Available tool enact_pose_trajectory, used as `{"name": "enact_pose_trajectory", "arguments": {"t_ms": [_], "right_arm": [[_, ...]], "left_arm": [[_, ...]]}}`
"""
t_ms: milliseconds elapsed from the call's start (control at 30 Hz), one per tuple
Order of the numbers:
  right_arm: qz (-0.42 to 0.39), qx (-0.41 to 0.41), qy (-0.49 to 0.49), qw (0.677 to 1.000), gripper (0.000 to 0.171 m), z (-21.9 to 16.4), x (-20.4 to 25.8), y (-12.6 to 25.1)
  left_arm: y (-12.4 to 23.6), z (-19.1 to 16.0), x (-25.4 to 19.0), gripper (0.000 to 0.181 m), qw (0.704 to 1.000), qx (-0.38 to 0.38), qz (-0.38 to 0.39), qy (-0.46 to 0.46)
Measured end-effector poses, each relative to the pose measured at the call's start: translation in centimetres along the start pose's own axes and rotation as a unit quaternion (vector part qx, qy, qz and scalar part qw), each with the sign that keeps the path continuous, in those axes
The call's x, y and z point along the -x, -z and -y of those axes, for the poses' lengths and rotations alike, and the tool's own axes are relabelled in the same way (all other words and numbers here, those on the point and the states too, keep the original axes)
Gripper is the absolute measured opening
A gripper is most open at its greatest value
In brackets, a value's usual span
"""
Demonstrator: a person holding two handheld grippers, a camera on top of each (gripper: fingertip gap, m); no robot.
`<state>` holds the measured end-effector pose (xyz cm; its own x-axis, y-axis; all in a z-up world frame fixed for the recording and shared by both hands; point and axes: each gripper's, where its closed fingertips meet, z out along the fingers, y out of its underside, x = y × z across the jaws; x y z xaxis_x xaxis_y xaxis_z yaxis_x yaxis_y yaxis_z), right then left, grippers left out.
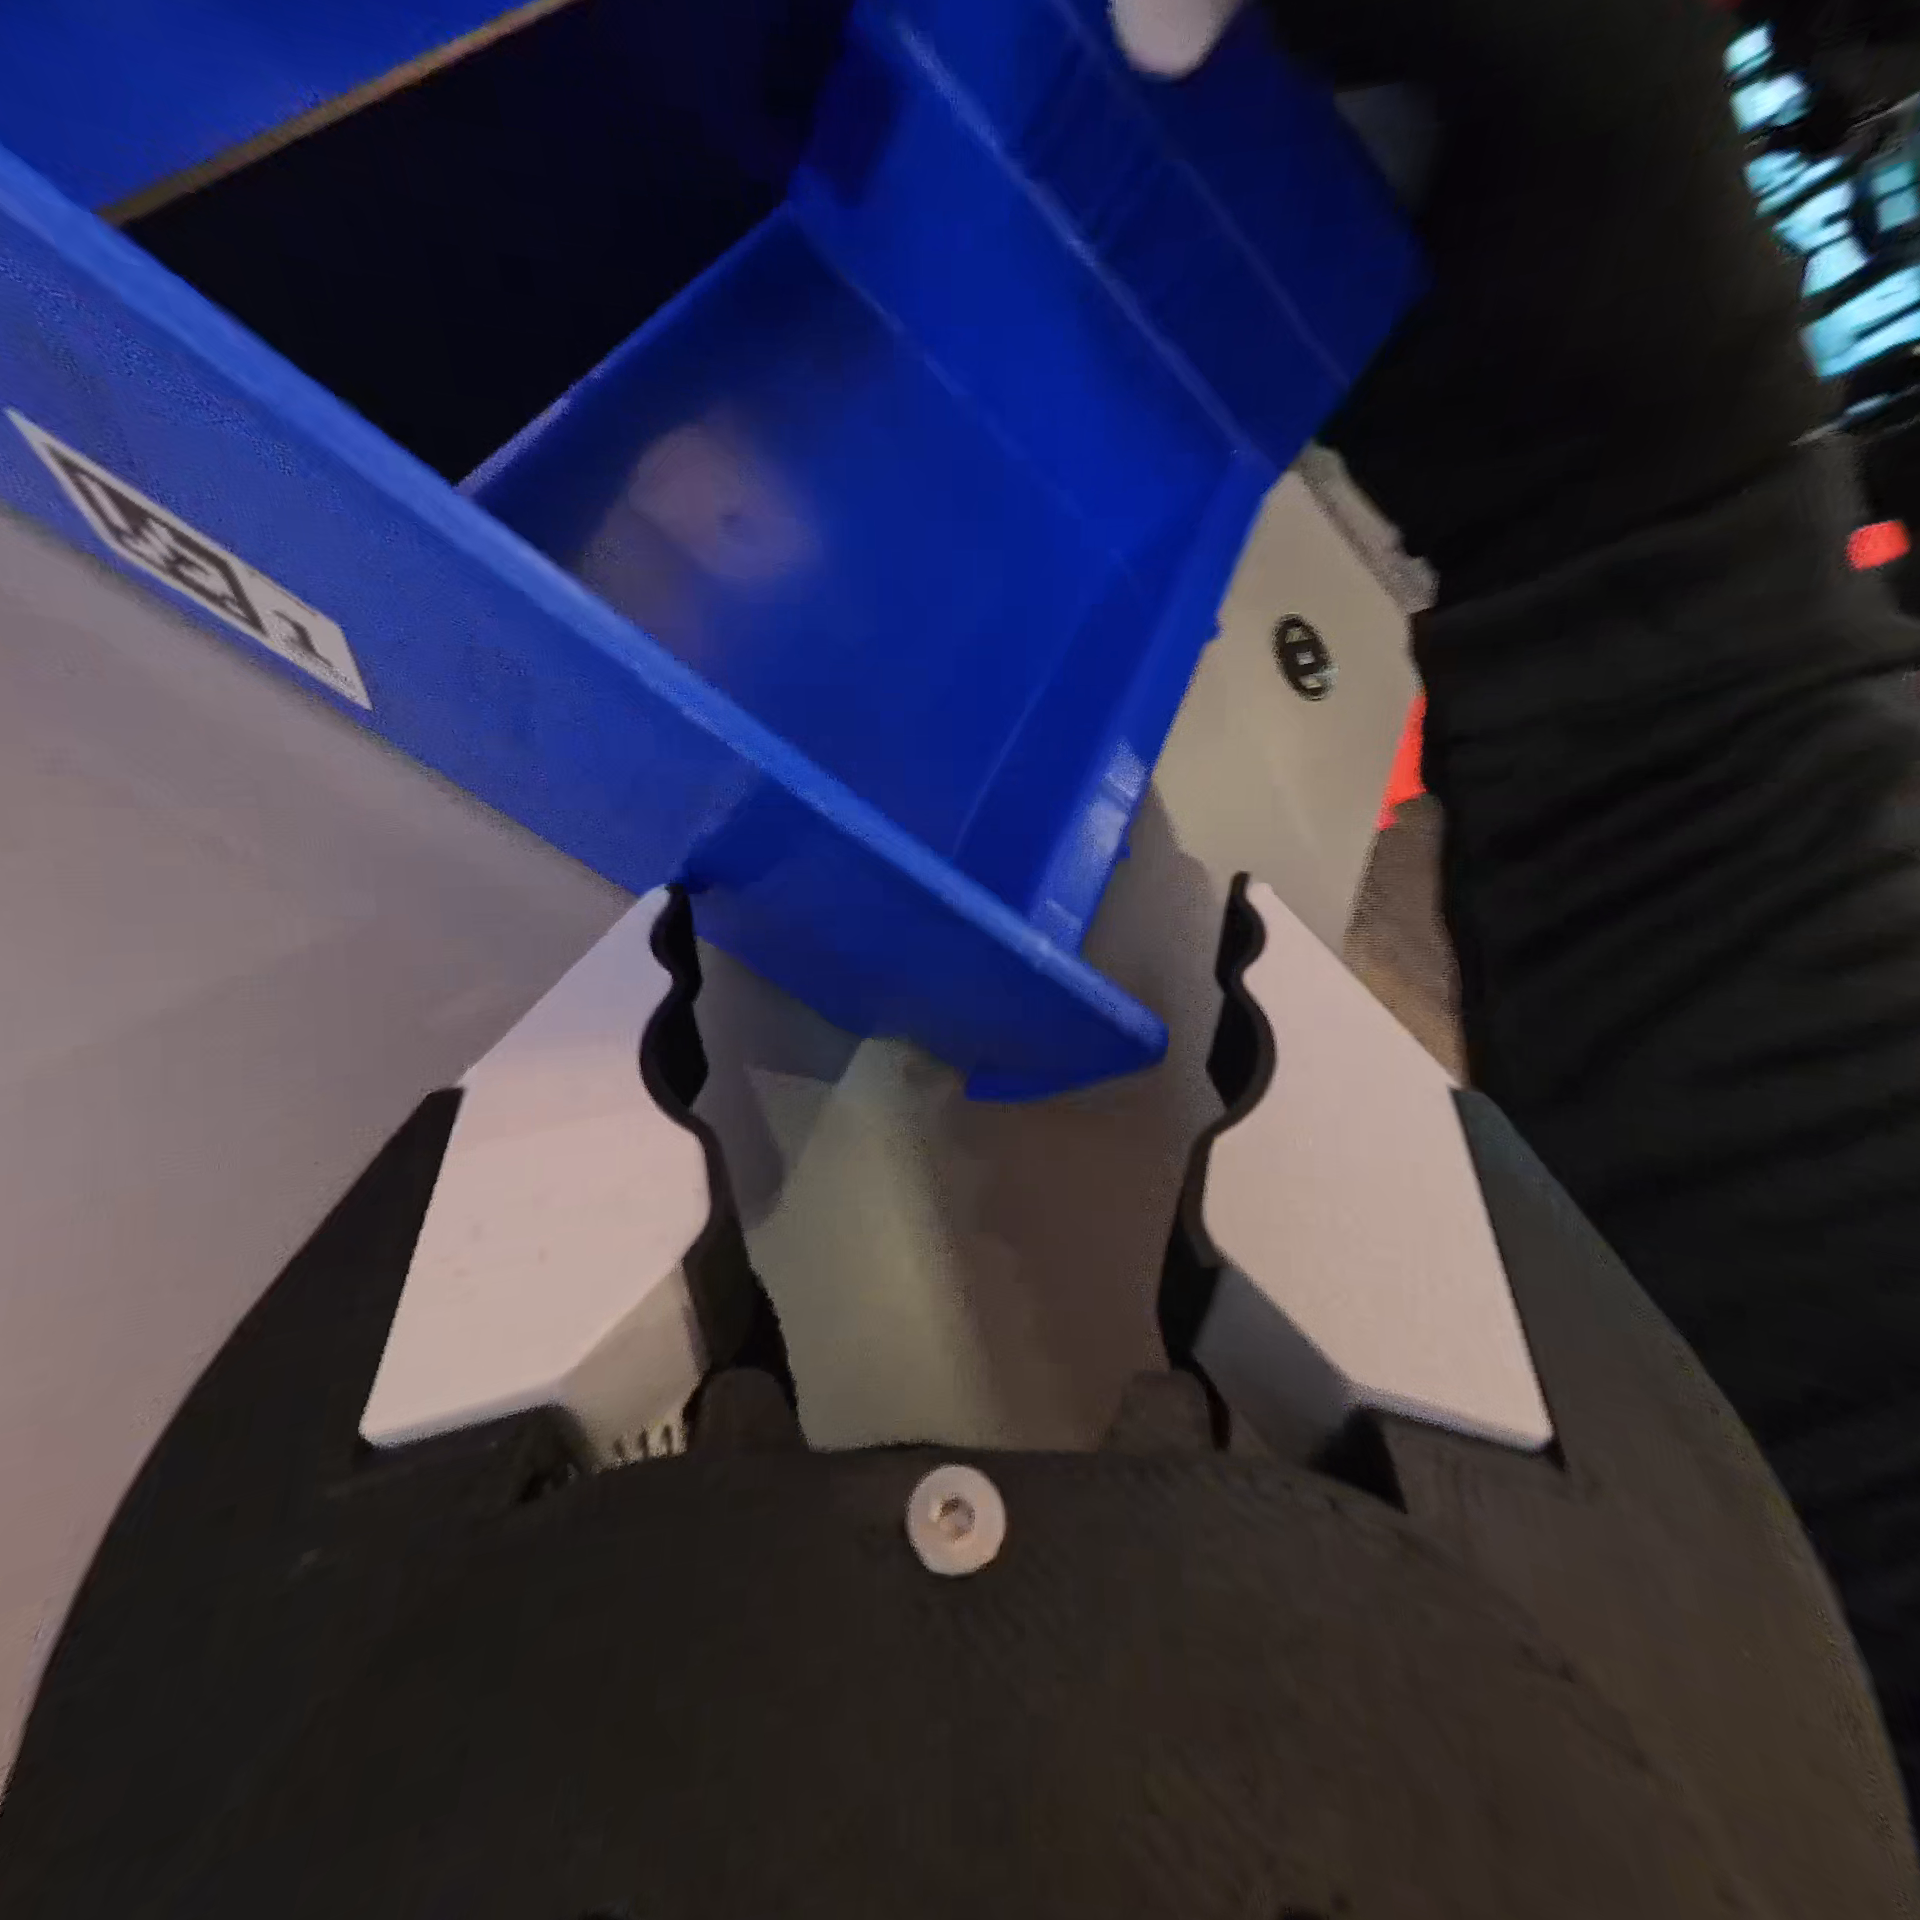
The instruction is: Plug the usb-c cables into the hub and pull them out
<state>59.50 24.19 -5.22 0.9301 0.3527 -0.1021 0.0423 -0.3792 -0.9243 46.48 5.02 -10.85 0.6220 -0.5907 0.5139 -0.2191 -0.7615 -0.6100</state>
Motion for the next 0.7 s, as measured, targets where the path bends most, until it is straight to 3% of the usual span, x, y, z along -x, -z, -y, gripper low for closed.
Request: {"name": "enact_pose_trajectory", "arguments": {"t_ms": [33, 133, 167, 233, 300, 400, 533, 600, 667, 700], "right_arm": [[-0.033, -0.006, 0.016, 0.999, 0.083, 0.4, -1.0, 0.5], [-0.146, -0.039, 0.088, 0.985, 0.105, 3.1, -2.5, 3.6], [-0.169, -0.062, 0.116, 0.977, 0.108, 4.5, -1.7, 5.0], [-0.173, -0.074, 0.162, 0.969, 0.115, 6.3, 1.8, 6.9], [-0.08, -0.075, 0.157, 0.982, 0.116, 6.7, 9.2, 7.3], [0.053, -0.045, 0.18, 0.981, 0.125, 4.4, 22.1, 6.6], [0.224, 0.064, 0.179, 0.956, 0.125, -3.3, 37.9, 4.7], [0.282, 0.123, 0.181, 0.934, 0.134, -7.5, 43.6, 3.6], [0.342, 0.173, 0.186, 0.904, 0.154, -11.2, 48.3, 2.9], [0.355, 0.189, 0.19, 0.896, 0.152, -12.6, 49.8, 2.5]], "left_arm": [[0.4, 0.1, -0.7, 0.092, 1.0, -0.006, -0.027, 0.007], [2.7, -0.3, -0.9, 0.103, 0.999, -0.015, -0.047, 0.004], [4.1, -0.5, -0.8, 0.107, 0.999, -0.023, -0.045, 0.0], [7.5, -1.1, 0.3, 0.097, 0.999, -0.043, -0.016, -0.01], [11.4, -2.8, 2.9, 0.087, 0.997, -0.048, 0.054, -0.03], [16.7, -6.2, 6.0, 0.083, 0.996, -0.046, 0.075, -0.02], [22.5, -10.8, 12.5, 0.08, 0.987, -0.023, 0.159, 0.002], [24.3, -13.3, 14.8, 0.07, 0.984, 0.014, 0.179, 0.014], [26.3, -14.6, 17.7, 0.066, 0.975, 0.021, 0.219, 0.021], [27.2, -15.0, 19.0, 0.055, 0.971, 0.018, 0.238, 0.026]]}}
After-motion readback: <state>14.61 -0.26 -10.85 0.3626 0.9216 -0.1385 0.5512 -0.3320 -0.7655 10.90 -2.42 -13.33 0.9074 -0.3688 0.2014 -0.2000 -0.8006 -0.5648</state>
